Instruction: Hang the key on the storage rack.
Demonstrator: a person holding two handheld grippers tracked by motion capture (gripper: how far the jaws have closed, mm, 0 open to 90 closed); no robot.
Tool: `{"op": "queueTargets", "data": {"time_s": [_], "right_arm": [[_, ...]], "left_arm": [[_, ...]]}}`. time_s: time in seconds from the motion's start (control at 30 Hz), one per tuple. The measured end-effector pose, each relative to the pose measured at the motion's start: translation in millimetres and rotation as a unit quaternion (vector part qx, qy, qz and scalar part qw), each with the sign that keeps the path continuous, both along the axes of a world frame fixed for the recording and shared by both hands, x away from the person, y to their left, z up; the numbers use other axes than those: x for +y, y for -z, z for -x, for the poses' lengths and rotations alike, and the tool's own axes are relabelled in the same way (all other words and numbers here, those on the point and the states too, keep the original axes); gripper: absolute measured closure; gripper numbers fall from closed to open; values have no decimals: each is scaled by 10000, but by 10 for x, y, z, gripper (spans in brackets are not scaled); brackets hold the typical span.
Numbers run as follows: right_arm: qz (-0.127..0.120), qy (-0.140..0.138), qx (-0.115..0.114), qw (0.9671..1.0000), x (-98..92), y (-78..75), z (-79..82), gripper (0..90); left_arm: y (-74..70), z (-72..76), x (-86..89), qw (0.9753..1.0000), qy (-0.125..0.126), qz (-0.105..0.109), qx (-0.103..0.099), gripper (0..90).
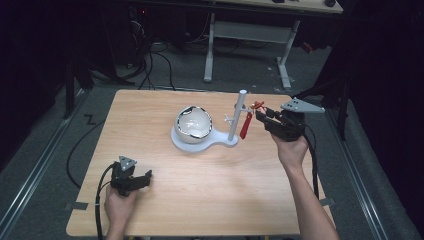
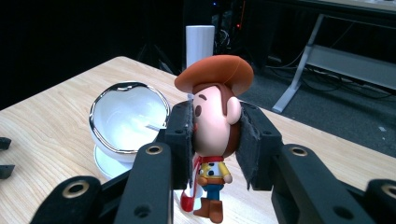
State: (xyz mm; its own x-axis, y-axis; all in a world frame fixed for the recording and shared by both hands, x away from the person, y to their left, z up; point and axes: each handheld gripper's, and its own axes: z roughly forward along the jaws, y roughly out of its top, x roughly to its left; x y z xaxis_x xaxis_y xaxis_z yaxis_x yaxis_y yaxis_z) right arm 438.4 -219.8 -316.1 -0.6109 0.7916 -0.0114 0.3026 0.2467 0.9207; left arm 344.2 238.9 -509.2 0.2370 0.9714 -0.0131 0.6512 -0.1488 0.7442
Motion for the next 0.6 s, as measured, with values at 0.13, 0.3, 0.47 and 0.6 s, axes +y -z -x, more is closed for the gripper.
{"op": "queueTargets", "data": {"time_s": [0.13,0.3,0.47,0.6], "right_arm": [[30,-12,0,10000,26,-10,-10,678],[44,12,45,10000,33,5,-43,678],[24,50,95,9999,25,25,-65,678],[4,88,116,9999,4,44,-76,678]], "left_arm": [[0,0,1,10000,0,6,0,208],[0,0,2,10000,-1,16,-1,208],[-1,-1,7,10000,0,28,3,208],[-1,-1,6,10000,0,26,2,208]]}}
